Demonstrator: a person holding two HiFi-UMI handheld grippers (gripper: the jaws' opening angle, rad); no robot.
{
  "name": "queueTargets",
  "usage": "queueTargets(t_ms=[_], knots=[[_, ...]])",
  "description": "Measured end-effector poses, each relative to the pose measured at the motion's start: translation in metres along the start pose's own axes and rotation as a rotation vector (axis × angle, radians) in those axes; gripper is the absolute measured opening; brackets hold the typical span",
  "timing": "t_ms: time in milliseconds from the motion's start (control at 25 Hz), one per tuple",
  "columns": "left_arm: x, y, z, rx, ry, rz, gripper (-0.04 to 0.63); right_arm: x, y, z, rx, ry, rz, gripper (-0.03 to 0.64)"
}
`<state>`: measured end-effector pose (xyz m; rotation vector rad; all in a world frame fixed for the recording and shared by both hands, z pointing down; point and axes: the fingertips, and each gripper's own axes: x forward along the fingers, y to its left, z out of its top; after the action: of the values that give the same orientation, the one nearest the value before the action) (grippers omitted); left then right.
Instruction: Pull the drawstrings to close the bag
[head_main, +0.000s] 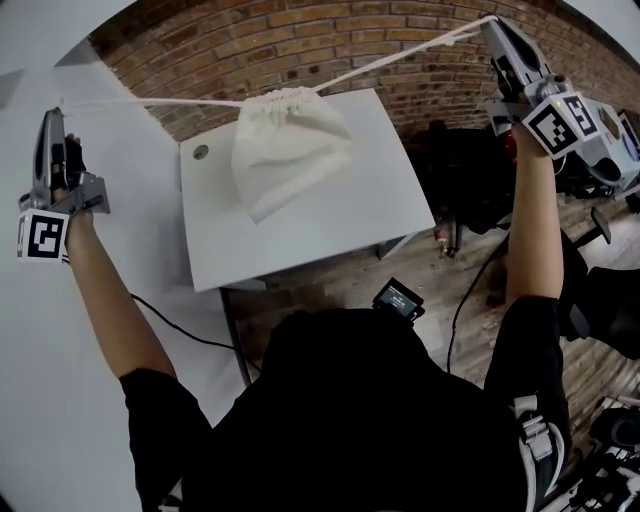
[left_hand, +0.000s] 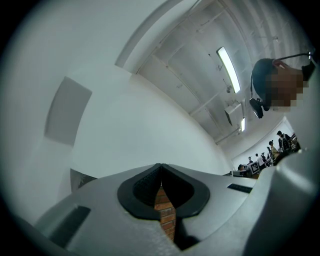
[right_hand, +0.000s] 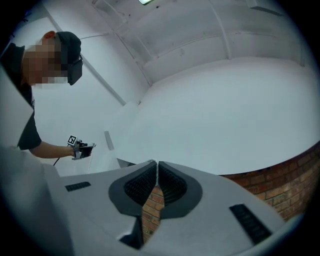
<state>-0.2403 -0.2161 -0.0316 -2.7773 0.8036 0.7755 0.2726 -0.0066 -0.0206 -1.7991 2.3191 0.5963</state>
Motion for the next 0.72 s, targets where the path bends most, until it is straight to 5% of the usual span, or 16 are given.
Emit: queueTargets(t_ms=[320,720], knots=[[0.003,-0.018,-0.016,0.016,0.083,-0.041,0.018,0.002,0.023,-0.040,-0.034,0.122,0.046,0.011],[-0.010,-0.036,-0.047,0.112,0.237,-0.044,0.018,-0.008,0.033,-0.066,0.041,0.148,0.067,0.011]])
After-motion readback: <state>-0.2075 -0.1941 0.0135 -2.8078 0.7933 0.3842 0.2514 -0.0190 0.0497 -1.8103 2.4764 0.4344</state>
